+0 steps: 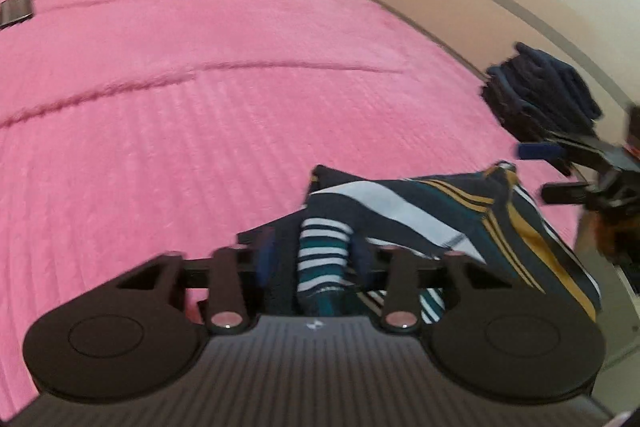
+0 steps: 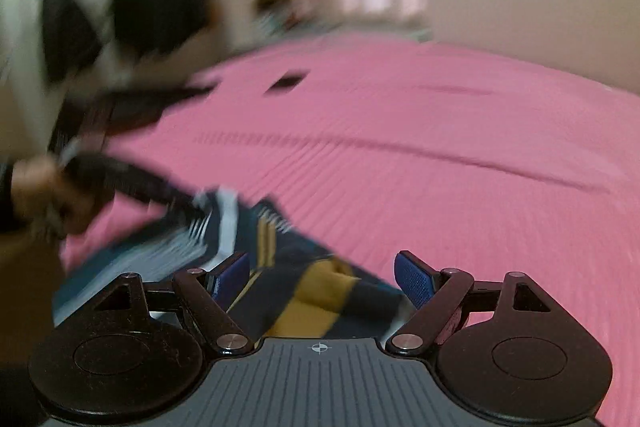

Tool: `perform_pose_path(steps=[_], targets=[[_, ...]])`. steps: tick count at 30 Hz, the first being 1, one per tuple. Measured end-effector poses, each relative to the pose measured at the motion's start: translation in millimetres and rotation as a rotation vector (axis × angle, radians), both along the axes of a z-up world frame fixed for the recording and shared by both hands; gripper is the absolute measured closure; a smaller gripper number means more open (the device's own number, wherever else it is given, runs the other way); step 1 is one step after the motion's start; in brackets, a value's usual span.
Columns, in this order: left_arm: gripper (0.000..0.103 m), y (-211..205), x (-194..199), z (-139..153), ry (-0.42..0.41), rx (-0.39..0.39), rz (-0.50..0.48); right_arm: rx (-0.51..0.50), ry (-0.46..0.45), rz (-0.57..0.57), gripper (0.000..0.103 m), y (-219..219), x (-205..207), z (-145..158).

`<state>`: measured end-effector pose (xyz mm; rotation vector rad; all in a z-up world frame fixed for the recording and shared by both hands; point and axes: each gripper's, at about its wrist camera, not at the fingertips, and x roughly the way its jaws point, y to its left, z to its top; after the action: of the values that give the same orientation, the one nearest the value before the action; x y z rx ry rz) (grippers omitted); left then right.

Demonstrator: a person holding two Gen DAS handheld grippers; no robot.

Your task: Fold clothes

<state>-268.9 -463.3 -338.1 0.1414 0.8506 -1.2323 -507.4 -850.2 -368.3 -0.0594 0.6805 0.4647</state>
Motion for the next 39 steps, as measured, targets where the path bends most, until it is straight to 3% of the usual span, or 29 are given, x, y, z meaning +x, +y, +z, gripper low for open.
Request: perform_pose_path(steps=[3,4,5,7,8,11,12,15,20,22,24,28,31,33,34,35,39], targets=[[0.100,0,-9,2,-0.069,-0.006,-0.043,-0.094,0.047,0.050,0.021,8,22,-8],[0.100,2,-15,4,-0.108,-0.009,-0.062,-0.103,0.060,0.048,0.027,8,27,-10],[0.101,4,-21,7,-0.147,-0.016,-0.084,-0.091,0.080,0.056,0.054,6,29,-12],[0.101,11,-33,13,-0.214,-0.045,-0.133,-0.054,0.110,0.067,0.067,4,28,-16],[0.101,16,-39,17,-0.243,-0.073,-0.163,-0.045,0.112,0.058,0.080,3,24,-17],[0.101,37,-49,32,-0.266,-0.244,-0.269,0.015,0.087,0.018,0.083,-9,1,-10],[0.101,42,-51,36,-0.270,-0.285,-0.289,0.037,0.069,-0.001,0.083,-13,-7,-5],[0.101,38,-41,36,-0.273,-0.267,-0.234,0.080,0.032,-0.052,0.083,-24,-9,3],[0.100,-4,-2,2,-0.137,-0.068,-0.069,0.059,0.101,-0.109,0.083,-25,27,-16],[0.099,-17,3,-14,-0.120,0.003,-0.042,0.090,0.124,-0.133,0.083,-29,34,-27],[0.099,-18,2,-17,-0.124,0.005,-0.027,0.133,0.128,-0.156,0.083,-34,35,-29],[0.099,-2,-11,1,-0.196,-0.054,0.004,0.113,0.054,-0.128,0.083,-27,25,-3],[0.099,-4,-6,-7,-0.170,-0.012,0.028,0.109,0.086,-0.122,0.083,-25,38,-10],[0.098,-13,-1,-19,-0.138,0.037,0.036,0.107,0.140,-0.128,0.066,-26,52,-28],[0.098,-15,0,-21,-0.131,0.049,0.040,0.104,0.149,-0.141,0.041,-28,55,-34],[0.096,-15,-1,-19,-0.134,0.053,0.044,0.092,0.132,-0.171,0.033,-31,52,-33],[0.085,-5,-5,-2,-0.185,0.064,0.060,0.134,0.041,-0.236,0.033,-49,16,-13]])
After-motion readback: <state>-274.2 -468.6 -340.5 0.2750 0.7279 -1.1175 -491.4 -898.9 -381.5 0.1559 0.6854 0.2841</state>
